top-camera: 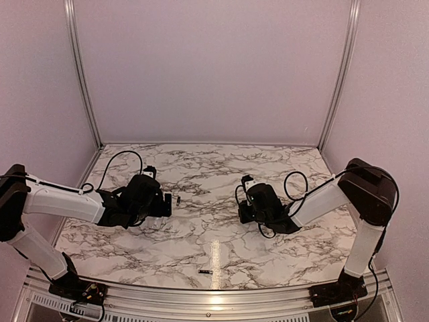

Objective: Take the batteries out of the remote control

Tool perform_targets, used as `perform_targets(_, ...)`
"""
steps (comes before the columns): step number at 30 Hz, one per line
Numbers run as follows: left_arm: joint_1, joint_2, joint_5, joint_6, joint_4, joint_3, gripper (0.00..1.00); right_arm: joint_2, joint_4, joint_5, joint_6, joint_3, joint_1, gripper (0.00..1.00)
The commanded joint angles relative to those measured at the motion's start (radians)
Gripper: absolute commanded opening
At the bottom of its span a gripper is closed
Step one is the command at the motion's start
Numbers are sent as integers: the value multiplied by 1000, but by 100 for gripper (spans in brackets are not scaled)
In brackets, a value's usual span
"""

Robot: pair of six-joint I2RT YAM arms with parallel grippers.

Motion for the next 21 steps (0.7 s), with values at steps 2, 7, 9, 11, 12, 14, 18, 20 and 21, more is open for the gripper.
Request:
perform_targets(2, 5, 5, -5, 13, 32, -20, 99, 26, -11, -41, 24, -33, -3, 14)
perform_targets(7, 5, 9, -1, 13, 35, -19, 99, 29, -7, -57, 25, -41, -3, 21)
perform_targets(9, 6, 8, 1, 13, 36, -20, 99, 31, -7, -58, 26, -42, -2, 22)
perform_targets(11, 6, 8, 2, 15, 36, -19, 99, 29, -8, -61, 27, -43, -3, 22)
perform_targets(12, 5, 8, 2, 15, 37, -20, 99, 29, -8, -61, 27, -42, -3, 22)
perform_targets(14, 5, 8, 2, 15, 36, -20, 99, 26, -13, -61, 24, -40, -3, 22)
perform_targets(18, 5, 8, 2, 19, 36, -18, 99, 16, -27, -59, 19, -34, -3, 25)
perform_targets(20, 6, 9, 2, 20, 36, -17, 99, 6, -34, -62, 13, -29, -3, 29)
perform_targets(21, 6, 9, 2, 21, 36, -18, 99, 0, -40, -62, 11, -25, -3, 31)
